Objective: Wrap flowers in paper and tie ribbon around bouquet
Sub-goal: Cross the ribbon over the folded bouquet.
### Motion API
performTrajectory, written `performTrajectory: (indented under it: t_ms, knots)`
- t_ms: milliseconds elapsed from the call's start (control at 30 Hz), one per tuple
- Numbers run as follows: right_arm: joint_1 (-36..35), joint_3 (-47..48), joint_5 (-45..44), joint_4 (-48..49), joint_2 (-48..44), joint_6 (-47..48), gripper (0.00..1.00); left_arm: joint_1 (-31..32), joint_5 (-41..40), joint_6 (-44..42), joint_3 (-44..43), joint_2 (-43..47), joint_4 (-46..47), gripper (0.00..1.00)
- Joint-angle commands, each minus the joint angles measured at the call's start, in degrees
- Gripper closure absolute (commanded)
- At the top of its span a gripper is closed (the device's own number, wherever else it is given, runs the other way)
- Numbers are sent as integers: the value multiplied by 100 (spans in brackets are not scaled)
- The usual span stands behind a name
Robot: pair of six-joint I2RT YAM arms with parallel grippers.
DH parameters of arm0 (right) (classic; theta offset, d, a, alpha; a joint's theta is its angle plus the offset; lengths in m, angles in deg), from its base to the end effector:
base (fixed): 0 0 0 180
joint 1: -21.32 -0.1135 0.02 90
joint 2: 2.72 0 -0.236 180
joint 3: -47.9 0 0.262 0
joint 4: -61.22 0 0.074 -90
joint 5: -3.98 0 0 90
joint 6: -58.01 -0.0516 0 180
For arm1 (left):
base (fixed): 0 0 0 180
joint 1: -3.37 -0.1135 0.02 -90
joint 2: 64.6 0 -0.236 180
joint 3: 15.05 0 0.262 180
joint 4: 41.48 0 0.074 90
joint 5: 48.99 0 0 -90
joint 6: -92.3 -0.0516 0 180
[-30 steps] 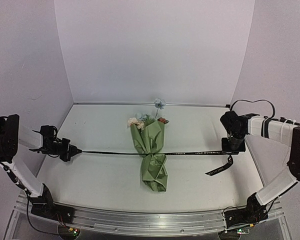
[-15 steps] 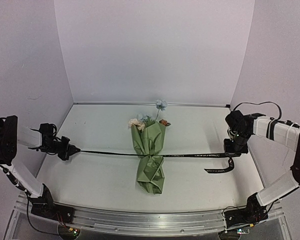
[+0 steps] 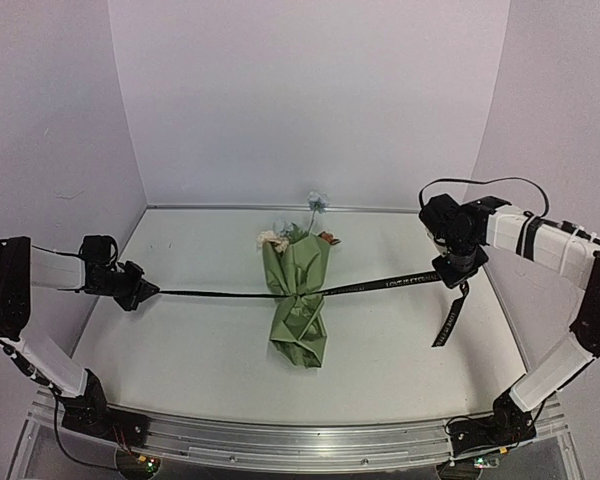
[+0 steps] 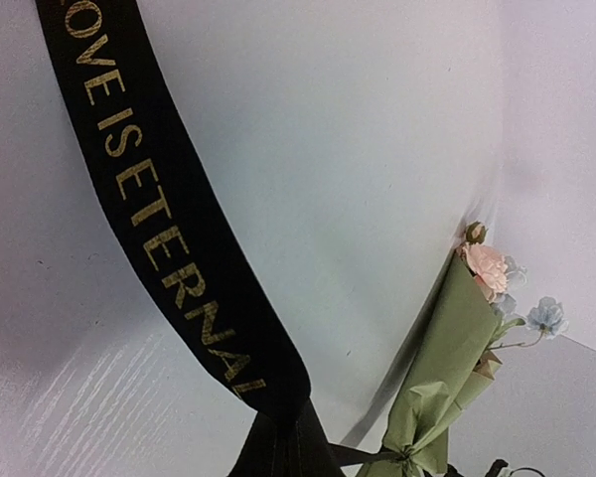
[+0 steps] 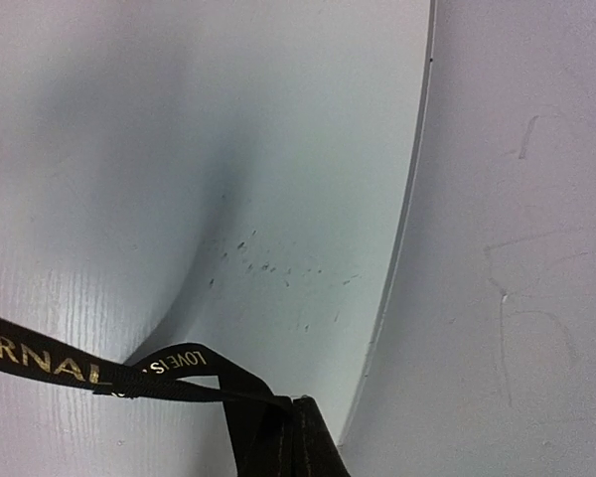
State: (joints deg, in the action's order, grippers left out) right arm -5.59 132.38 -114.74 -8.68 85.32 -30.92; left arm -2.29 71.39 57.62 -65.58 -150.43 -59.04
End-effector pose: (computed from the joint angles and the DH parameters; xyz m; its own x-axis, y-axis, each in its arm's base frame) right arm 0.2853 0.1170 0.2188 -0.8495 -0.4495 -0.2760 -0.2908 0.8357 -0.4659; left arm 0.2894 0.0025 0.1030 -0.6313 -0.7755 -0.0120 -0.5279 0.4410 -0.7259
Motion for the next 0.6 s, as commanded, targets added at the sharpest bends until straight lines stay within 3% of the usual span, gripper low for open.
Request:
performTrajectory:
  t_ms: [0,100,333,567]
  knots:
    - [-57,-108,-781,-456,256,248,99,-49,-244,-122,-163,140,130,100]
    - [-54,-368,-266,-437,260,-24,88,59,-80,-193,-178,163,159,100]
    - [-58,-727,995,-214,-309,-717,46,520,423,-251,-223,343,178,100]
    - [-702,-732,2474,1088,-870,-1126,27,1018,709,-309,-573,826,-99,100]
